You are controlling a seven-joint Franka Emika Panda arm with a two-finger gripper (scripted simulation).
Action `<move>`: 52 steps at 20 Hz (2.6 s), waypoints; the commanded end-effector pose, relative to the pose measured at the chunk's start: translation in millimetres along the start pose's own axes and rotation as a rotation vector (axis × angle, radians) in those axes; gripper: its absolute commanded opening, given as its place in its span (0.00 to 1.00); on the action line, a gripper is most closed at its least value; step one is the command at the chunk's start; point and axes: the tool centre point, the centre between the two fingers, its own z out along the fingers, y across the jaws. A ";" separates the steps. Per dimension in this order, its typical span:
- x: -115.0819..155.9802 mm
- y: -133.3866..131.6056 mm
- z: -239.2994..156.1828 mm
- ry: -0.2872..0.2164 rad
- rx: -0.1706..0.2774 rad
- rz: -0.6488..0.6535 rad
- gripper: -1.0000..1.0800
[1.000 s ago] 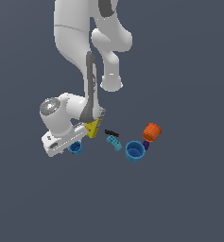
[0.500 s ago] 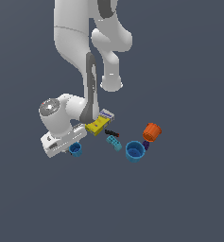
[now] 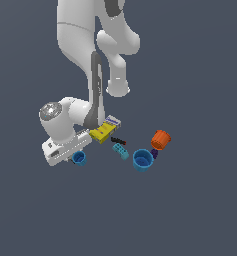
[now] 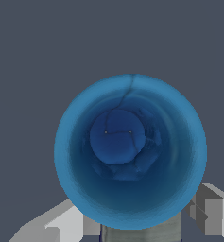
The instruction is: Pick up a designated object from a clutter of objects.
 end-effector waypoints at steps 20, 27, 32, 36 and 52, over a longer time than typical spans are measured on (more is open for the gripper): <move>58.3 14.4 -179.9 -0.007 0.011 -0.002 0.00; 81.0 21.3 -246.2 -0.010 0.016 -0.003 0.00; 95.9 26.4 -287.7 -0.011 0.020 -0.004 0.00; 106.1 30.2 -315.2 -0.012 0.022 -0.004 0.00; 129.1 40.3 -374.0 -0.014 0.027 -0.006 0.00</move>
